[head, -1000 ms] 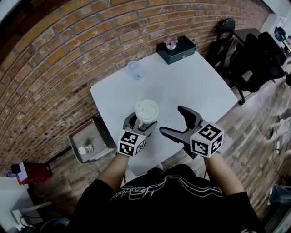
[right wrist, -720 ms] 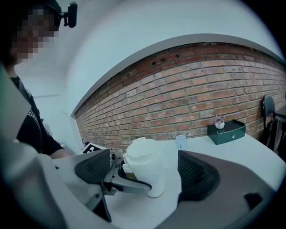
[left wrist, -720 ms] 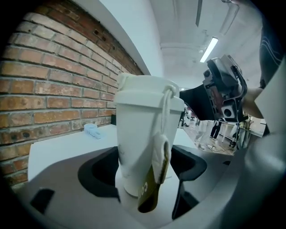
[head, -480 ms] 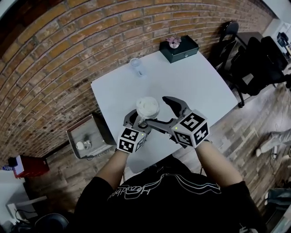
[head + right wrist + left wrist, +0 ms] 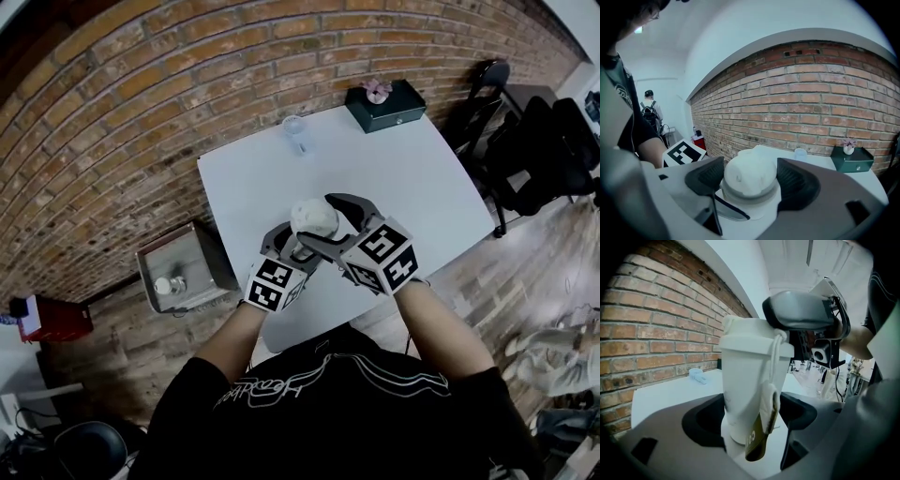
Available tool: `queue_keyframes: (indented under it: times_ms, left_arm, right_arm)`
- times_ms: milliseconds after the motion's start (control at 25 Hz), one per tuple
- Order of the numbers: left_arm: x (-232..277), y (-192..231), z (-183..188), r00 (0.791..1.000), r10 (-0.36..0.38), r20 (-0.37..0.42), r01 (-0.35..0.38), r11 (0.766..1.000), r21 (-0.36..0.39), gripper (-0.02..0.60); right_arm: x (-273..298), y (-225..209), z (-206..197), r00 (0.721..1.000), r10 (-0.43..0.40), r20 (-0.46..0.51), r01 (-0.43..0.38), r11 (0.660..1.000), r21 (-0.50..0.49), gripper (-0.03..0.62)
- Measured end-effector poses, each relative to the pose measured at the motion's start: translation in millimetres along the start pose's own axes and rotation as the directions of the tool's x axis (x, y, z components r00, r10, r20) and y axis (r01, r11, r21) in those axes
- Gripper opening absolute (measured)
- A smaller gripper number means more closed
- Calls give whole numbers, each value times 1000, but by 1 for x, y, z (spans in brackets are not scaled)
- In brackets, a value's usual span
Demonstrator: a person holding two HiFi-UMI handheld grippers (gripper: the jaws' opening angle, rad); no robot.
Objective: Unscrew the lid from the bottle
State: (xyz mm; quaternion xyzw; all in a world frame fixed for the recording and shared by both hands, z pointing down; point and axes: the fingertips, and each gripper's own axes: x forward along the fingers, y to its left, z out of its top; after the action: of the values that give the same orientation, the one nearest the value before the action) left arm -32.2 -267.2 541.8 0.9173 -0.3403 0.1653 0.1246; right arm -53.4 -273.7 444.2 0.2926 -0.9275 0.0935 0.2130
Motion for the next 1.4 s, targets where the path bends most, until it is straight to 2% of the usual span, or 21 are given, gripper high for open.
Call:
queue_keyframes:
  times_ms: [400, 560, 680, 880, 1120, 1240, 1400]
  left_arm:
    - [0, 1, 0, 1000, 1, -8, -2, 1000, -6, 377]
    - [0, 0, 0, 1000, -8, -5, 8, 1000, -1, 377]
    - [0, -1, 0, 1000, -24, -2, 24, 1000, 4, 377]
    - [-2, 0, 0, 998, -70, -4, 70, 997, 25, 377]
    - [-6, -4, -3, 987, -160, -18, 161, 985, 60, 377]
    - [-6, -6, -2, 972, -233, -28, 234, 968, 87, 377]
    - [-9, -7, -4, 941, -330, -73, 337, 933, 126, 377]
  right_arm:
    - [1, -2, 0, 998, 63, -11, -63, 998, -12, 339]
    - [1, 0, -1, 990, 141, -31, -142, 989, -50, 339]
    - [1, 2, -2, 972, 229, -60, -233, 968, -90, 339]
    - [2, 7, -2, 907, 403, -118, -419, 891, -177, 339]
    - [-1, 16, -6, 794, 574, -201, -607, 758, -236, 341]
    - [-2, 17, -5, 738, 633, -235, -675, 700, -235, 341]
    - [-3, 22, -6, 677, 683, -274, -736, 627, -256, 339]
